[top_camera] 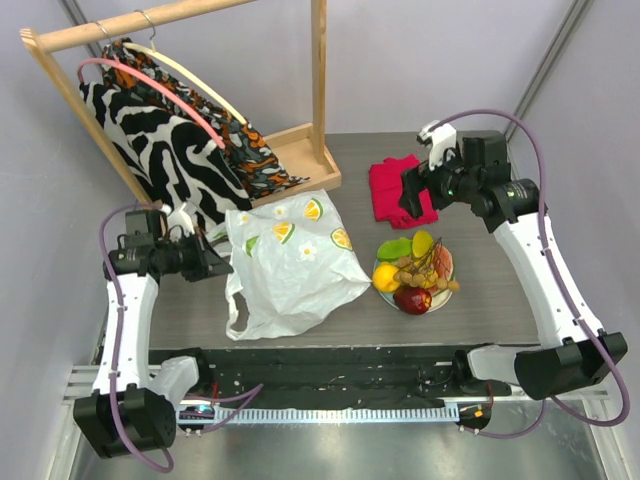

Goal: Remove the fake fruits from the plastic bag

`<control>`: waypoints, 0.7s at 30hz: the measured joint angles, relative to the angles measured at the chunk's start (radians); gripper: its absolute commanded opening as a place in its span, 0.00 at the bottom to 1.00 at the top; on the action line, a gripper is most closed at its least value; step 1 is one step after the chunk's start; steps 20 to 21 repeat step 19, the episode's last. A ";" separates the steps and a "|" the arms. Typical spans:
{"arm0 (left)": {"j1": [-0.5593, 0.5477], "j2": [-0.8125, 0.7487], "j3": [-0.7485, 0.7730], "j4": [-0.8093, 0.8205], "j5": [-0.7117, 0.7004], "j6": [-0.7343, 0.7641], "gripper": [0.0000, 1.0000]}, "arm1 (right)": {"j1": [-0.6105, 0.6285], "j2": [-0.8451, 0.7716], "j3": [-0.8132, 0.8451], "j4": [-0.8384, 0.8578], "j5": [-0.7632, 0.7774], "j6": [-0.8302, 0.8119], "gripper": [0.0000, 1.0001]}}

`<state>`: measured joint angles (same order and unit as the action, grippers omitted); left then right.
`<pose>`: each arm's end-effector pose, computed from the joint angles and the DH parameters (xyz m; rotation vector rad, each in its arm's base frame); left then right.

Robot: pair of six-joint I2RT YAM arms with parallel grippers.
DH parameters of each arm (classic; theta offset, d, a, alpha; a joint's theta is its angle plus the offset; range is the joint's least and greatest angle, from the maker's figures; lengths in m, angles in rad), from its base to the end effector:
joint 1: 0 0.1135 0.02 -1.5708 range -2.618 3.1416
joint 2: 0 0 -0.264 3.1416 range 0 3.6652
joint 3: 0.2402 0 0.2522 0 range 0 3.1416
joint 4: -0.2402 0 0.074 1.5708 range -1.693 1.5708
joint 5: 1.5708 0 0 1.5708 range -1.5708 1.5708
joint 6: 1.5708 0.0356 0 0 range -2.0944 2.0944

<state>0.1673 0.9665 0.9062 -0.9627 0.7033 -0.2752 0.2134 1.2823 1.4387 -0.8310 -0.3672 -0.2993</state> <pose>0.1723 0.0057 0.2895 -0.2947 2.4748 -0.9458 0.2526 0.0678 0.3970 -0.7506 2.0861 0.3641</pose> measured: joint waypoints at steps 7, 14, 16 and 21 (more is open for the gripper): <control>0.002 0.091 0.206 -0.057 -0.112 0.085 1.00 | -0.019 0.021 -0.126 0.130 0.494 0.143 1.00; 0.012 0.108 0.348 -0.217 -0.195 0.162 1.00 | -0.027 -0.013 -0.269 0.098 0.730 0.192 1.00; 0.012 0.089 0.412 -0.258 -0.196 0.204 1.00 | -0.027 -0.067 -0.269 0.057 0.747 0.206 1.00; 0.011 0.013 0.468 -0.245 -0.242 0.248 1.00 | -0.027 -0.198 -0.288 0.025 0.774 0.218 1.00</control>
